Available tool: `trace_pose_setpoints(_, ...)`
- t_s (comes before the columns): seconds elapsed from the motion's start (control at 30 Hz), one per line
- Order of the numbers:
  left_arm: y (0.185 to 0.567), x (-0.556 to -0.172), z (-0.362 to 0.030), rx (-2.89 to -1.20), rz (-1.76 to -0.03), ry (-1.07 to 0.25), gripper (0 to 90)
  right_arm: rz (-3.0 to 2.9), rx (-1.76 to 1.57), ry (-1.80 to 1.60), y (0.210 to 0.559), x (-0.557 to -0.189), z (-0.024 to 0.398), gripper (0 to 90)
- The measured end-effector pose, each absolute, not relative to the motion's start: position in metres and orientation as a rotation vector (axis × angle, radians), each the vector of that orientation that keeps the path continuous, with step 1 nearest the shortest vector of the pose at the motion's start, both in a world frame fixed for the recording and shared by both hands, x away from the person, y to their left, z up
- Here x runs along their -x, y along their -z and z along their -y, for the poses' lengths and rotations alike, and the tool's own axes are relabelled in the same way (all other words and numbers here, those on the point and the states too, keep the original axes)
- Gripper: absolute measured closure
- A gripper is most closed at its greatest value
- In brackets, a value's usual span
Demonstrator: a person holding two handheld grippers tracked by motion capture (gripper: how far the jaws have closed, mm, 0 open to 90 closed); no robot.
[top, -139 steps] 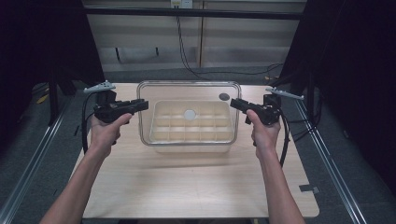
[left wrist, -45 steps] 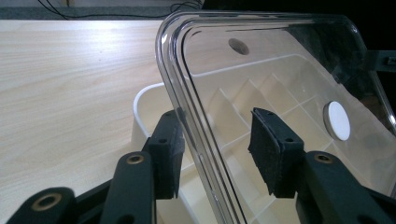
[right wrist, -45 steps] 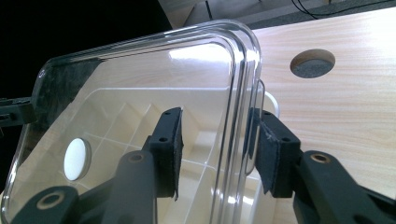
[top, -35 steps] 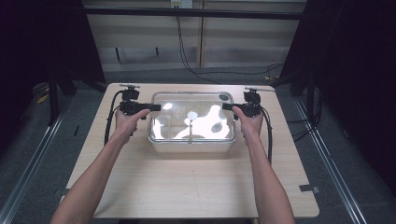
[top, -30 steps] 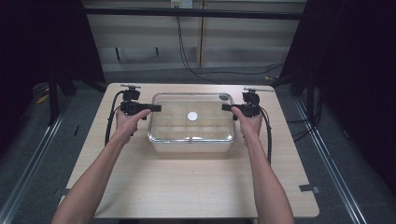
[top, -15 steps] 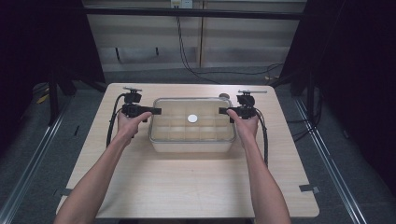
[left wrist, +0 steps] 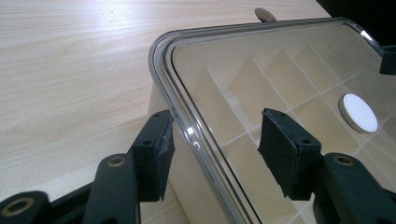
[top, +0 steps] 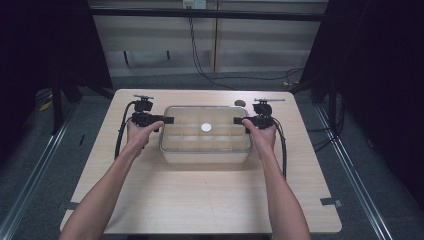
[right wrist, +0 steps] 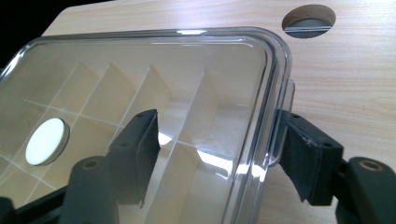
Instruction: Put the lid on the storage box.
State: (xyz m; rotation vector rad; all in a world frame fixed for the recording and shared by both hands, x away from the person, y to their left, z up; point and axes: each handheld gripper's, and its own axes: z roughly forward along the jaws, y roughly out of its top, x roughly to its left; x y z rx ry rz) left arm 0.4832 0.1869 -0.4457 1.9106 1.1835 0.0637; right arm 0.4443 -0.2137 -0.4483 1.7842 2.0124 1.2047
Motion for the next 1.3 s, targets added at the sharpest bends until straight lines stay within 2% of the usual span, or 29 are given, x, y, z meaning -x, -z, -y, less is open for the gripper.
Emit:
trace_pose_setpoints(0.3,0.446,-0.477,-0.199,-1.877,-1.212,-0.065,38.5,-1.998,-1.767,-1.23,0.446,-0.436,0.22,30.2)
trace_pose_setpoints(0.57,0.434,-0.462,-0.204,-1.89,-1.165,-0.092,37.0,-2.009,-1.72,-1.248,0.437,-0.423,0.223,30.1)
trace_pose_setpoints(0.9,0.427,-0.436,-0.217,-1.871,-1.123,-0.123,41.2,-2.042,-1.637,-1.284,0.423,-0.396,0.227,32.7)
trace_pose_setpoints(1.17,0.425,-0.409,-0.226,-1.871,-1.102,-0.152,41.2,-2.049,-1.573,-1.328,0.422,-0.371,0.225,34.3)
trace_pose_setpoints(1.2,0.424,-0.406,-0.228,-1.884,-1.094,-0.147,42.1,-2.037,-1.566,-1.345,0.421,-0.367,0.225,34.6)
trace_pose_setpoints(1.23,0.424,-0.4,-0.231,-1.891,-1.088,-0.152,47.3,-2.038,-1.549,-1.363,0.419,-0.359,0.226,35.2)
trace_pose_setpoints(1.3,0.422,-0.393,-0.235,-1.903,-1.081,-0.17,46.7,-2.04,-1.524,-1.381,0.417,-0.351,0.227,37.6)
